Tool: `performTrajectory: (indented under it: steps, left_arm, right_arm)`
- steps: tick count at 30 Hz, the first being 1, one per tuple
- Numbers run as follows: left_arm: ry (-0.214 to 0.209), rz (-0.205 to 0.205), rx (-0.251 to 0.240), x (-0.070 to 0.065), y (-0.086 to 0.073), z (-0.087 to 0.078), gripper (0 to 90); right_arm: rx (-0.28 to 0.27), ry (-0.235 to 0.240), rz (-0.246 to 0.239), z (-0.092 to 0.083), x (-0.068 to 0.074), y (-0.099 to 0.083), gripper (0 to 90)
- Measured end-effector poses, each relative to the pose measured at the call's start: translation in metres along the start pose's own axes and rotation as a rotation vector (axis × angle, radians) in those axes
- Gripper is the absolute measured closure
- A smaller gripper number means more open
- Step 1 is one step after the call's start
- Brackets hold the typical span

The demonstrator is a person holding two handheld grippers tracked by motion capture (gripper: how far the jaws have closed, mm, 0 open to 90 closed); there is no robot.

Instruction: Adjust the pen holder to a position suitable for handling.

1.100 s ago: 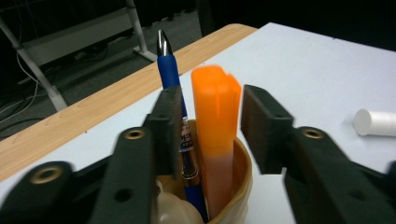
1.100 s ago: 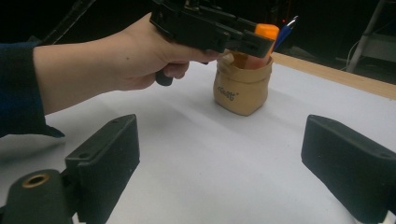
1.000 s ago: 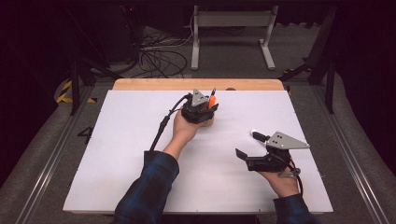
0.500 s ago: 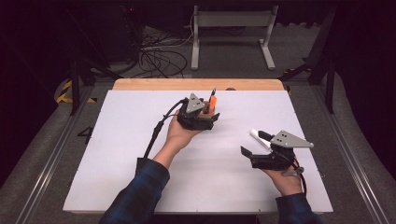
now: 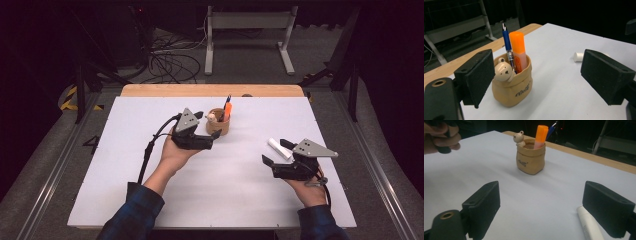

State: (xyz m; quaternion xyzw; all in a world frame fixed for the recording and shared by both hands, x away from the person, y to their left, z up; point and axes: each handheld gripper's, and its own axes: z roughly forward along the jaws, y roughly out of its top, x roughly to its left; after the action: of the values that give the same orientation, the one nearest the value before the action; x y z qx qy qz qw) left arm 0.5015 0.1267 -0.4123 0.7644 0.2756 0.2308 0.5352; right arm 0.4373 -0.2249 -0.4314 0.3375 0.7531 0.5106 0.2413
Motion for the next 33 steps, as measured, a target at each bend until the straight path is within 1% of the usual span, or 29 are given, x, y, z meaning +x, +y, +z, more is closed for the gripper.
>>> performTrajectory:
  steps: [2,5,6,9,12,15,17,19,21,23,24,26,29,31,32,33]
  left_arm:
    - [0.006,0.005,-0.005,0.001,-0.001,-0.008,12.6]
    - [0.006,0.006,-0.015,0.001,-0.003,-0.019,12.5]
    - [0.010,0.015,-0.016,0.001,-0.004,-0.023,12.5]
    - [0.016,0.005,-0.029,-0.001,-0.008,-0.033,12.5]
    - [0.024,0.011,-0.035,-0.002,-0.013,-0.041,12.4]
    - [0.035,0.014,-0.034,-0.002,-0.018,-0.048,12.2]
    - [0.044,0.023,-0.028,-0.001,-0.020,-0.052,12.3]
    - [0.041,0.026,-0.020,-0.001,-0.022,-0.056,12.3]
    - [0.037,0.026,-0.016,-0.001,-0.023,-0.060,12.3]
    - [0.043,0.027,-0.024,-0.001,-0.025,-0.064,12.3]
    - [0.039,0.021,-0.023,-0.001,-0.026,-0.066,12.3]
    - [0.045,0.023,-0.034,-0.001,-0.027,-0.070,12.3]
    - [0.047,0.016,-0.044,-0.002,-0.030,-0.074,12.2]
    - [0.042,0.006,-0.053,-0.003,-0.033,-0.077,12.3]
    - [0.033,0.010,-0.042,-0.004,-0.033,-0.077,12.4]
    - [0.034,0.022,-0.035,-0.005,-0.034,-0.078,12.2]
  right_arm:
    - [0.005,-0.007,-0.005,0.000,-0.002,0.000,15.4]
    - [0.006,-0.017,0.000,0.001,-0.006,0.000,15.7]
    - [0.007,-0.021,0.002,0.001,-0.007,-0.001,15.8]
    - [0.004,-0.045,-0.014,0.000,-0.012,-0.001,17.2]
    - [0.010,-0.056,-0.015,0.001,-0.017,-0.003,18.0]
    - [0.019,-0.063,-0.005,0.002,-0.023,-0.004,18.4]
    - [0.027,-0.063,0.018,0.002,-0.026,-0.005,18.8]
    - [0.027,-0.065,0.029,0.002,-0.029,-0.006,19.4]
    - [0.032,-0.071,0.033,0.002,-0.033,-0.006,19.9]
    - [0.035,-0.079,0.039,0.001,-0.036,-0.007,20.9]
    - [0.035,-0.083,0.043,0.001,-0.038,-0.007,21.4]
    - [0.041,-0.094,0.046,0.001,-0.040,-0.007,22.5]
    - [0.056,-0.110,0.052,0.002,-0.044,-0.008,24.1]
    - [0.066,-0.120,0.047,0.002,-0.047,-0.010,24.6]
    - [0.071,-0.129,0.048,0.002,-0.048,-0.010,24.8]
    - [0.078,-0.136,0.045,0.002,-0.050,-0.011,25.0]
